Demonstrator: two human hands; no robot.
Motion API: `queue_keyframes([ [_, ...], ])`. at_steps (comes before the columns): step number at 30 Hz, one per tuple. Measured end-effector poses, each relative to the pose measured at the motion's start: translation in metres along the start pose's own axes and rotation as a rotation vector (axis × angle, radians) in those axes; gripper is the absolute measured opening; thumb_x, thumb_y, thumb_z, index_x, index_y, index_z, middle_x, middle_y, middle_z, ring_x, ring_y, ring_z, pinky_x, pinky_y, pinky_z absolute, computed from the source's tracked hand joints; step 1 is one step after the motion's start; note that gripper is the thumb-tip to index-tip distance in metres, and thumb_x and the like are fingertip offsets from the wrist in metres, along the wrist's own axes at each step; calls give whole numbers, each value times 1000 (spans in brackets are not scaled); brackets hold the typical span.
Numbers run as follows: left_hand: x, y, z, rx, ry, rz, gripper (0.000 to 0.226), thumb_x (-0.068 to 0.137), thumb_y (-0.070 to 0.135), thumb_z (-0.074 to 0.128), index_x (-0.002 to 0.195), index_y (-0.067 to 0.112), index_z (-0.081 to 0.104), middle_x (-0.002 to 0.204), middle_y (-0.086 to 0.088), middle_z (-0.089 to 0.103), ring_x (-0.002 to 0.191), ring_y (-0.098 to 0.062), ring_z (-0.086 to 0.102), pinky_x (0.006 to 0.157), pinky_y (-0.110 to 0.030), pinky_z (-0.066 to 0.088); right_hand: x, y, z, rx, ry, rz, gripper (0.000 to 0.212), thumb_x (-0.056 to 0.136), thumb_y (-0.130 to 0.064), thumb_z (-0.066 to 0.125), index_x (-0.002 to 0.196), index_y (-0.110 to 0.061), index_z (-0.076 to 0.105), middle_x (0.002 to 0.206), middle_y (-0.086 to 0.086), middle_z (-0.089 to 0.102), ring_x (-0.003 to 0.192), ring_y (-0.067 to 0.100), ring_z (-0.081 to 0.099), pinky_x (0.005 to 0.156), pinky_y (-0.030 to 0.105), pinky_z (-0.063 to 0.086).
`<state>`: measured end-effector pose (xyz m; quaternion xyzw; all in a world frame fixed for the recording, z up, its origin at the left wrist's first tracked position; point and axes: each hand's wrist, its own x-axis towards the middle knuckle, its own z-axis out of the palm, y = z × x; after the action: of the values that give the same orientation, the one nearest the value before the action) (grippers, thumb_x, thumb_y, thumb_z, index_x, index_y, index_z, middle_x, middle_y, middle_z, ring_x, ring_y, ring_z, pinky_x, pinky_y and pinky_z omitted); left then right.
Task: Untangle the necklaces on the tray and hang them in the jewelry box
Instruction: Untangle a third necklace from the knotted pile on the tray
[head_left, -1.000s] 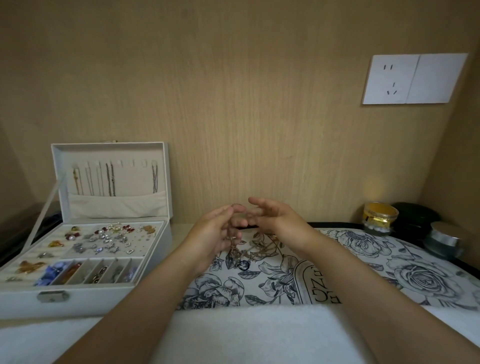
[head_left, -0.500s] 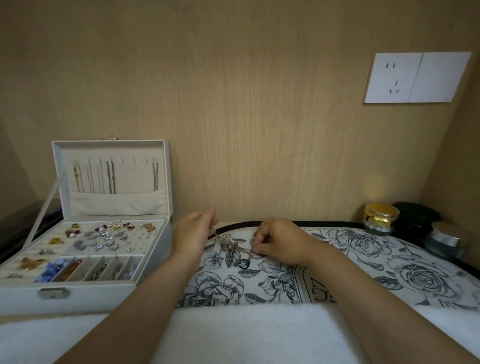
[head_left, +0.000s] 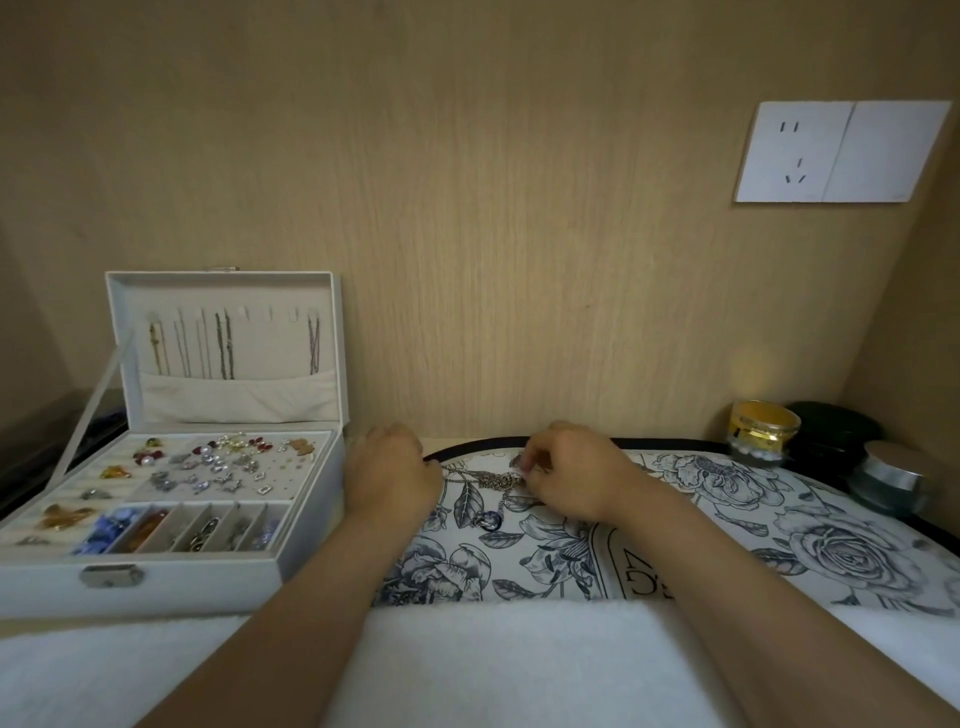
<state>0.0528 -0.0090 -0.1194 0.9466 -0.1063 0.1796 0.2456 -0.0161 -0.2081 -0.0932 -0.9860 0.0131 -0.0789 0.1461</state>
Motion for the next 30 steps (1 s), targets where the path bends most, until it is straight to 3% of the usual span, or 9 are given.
queue_keyframes([
  [2,-1,7,-1,-92,33,144,9,90,20,58,98,21,62,100,4,55,103,-18,47,91,-35,42,0,-5,5,90,9,-54,17,91,-31,64,104,-25,74,105,-6,65,95,14,64,84,31,53],
  [5,-5,16,3,-179,-87,362,13,91,21,62,97,29,70,99,9,58,102,-12,49,91,-32,43,1,-8,8,94,9,-63,15,87,-40,72,95,-28,77,98,-10,69,87,9,65,78,30,54],
  [10,-12,18,6,-210,-214,383,15,85,34,72,100,32,74,92,16,66,95,-8,58,87,-30,49,-2,-6,8,423,-13,50,6,88,-26,75,85,-20,76,76,-3,73,48,8,64,38,23,48],
  [14,-9,15,5,-191,-197,386,12,85,36,73,96,34,71,91,18,68,91,-6,57,88,-28,43,1,-6,9,651,38,70,8,89,-19,74,81,-18,77,77,-4,75,67,2,68,69,26,58],
  [16,-10,16,5,-270,-225,338,6,88,31,70,94,32,69,86,16,66,86,-7,59,82,-26,45,3,-7,9,766,54,86,11,91,-17,71,80,-17,75,74,-7,73,68,1,65,70,19,53],
  [19,-12,24,0,-676,-327,103,9,93,19,60,87,23,64,79,9,68,75,-5,63,69,-20,46,5,-9,8,972,55,89,19,96,-15,64,79,-12,70,69,-3,67,71,15,62,74,27,50],
  [22,-12,28,-8,-907,-344,-27,20,94,12,53,79,19,64,74,2,67,71,-10,61,72,-26,46,2,-13,3,1235,-45,58,17,100,-9,56,87,-5,66,80,9,72,81,24,72,78,28,58],
  [27,-12,30,-17,-1105,-392,-150,21,98,12,44,86,19,60,72,2,69,65,-15,58,65,-27,43,1,-18,-1,1230,-80,83,6,96,-7,61,100,-8,65,76,3,71,53,11,52,46,20,44],
  [30,-12,29,-18,-1086,-418,-162,21,99,15,42,90,16,61,69,2,65,67,-17,54,63,-30,40,2,-21,-2,1128,-36,39,8,96,-4,61,101,-9,63,69,1,64,42,6,43,38,17,33],
])
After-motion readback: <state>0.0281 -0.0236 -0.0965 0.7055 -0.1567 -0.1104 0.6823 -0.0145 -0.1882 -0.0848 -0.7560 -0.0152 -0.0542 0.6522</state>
